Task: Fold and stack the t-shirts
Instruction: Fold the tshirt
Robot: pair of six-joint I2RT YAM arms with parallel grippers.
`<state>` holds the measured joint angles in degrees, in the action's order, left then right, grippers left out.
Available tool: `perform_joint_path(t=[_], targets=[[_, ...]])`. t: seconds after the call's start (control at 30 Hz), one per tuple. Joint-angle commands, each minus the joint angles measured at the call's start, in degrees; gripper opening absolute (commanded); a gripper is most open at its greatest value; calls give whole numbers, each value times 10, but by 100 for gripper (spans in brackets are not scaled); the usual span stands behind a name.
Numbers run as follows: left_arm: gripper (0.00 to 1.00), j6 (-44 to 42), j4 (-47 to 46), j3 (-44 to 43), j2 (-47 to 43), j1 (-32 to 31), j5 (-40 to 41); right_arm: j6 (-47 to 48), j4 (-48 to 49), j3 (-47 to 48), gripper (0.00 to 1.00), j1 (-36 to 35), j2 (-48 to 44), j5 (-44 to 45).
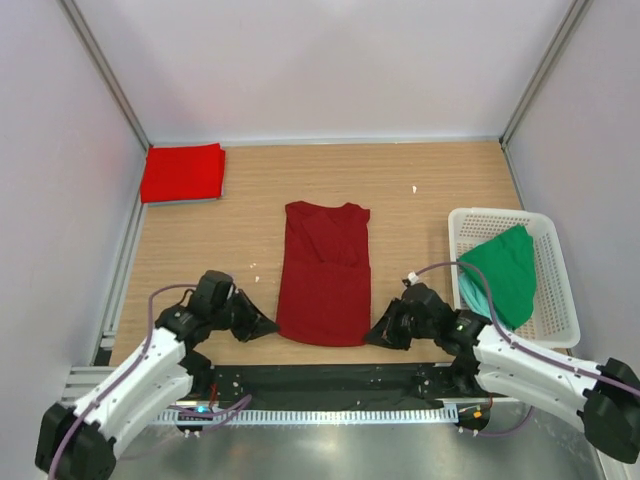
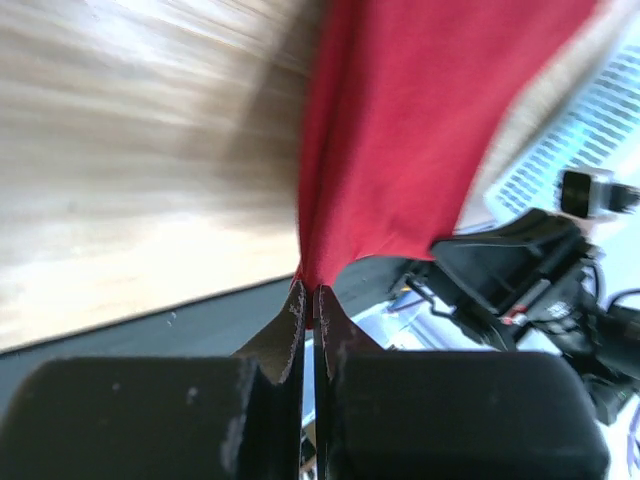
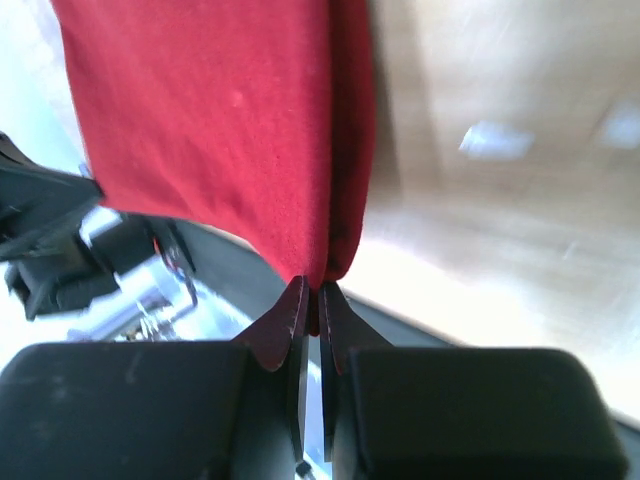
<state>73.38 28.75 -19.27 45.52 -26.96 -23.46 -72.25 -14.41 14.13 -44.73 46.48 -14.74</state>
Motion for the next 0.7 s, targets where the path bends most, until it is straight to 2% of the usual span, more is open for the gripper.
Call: perform_joint_path(t=[0.0, 0.03, 0.13, 0.3, 0.33, 0.37, 0.47, 0.5, 0.57, 0.67], targets=[[0, 25, 115, -10, -104, -5, 30, -52, -60, 26, 1, -46, -54, 61], [0, 26, 157, -25, -149, -5, 33, -69, -84, 29, 1, -58, -64, 69], [0, 14, 199, -52, -171, -2, 40, -89, -109, 48, 1, -82, -89, 75], [0, -54, 214, -181, -68, -2, 70, -44, -161, 168, 1, -73, -53, 88], [0, -81, 217, -209, -51, -2, 89, -33, -165, 184, 1, -62, -20, 69], [0, -91, 219, -256, -13, 0, 102, -4, -169, 215, 1, -30, -4, 54], [0, -130, 217, -322, 45, 12, 113, 80, -188, 271, 1, 45, 63, -17], [0, -138, 214, -362, 84, 23, 114, 102, -192, 306, 1, 103, 80, -43], [0, -156, 209, -392, 119, 33, 110, 136, -192, 338, 1, 147, 147, -114], [0, -164, 173, -430, 191, 66, 91, 199, -206, 420, 1, 187, 234, -154]])
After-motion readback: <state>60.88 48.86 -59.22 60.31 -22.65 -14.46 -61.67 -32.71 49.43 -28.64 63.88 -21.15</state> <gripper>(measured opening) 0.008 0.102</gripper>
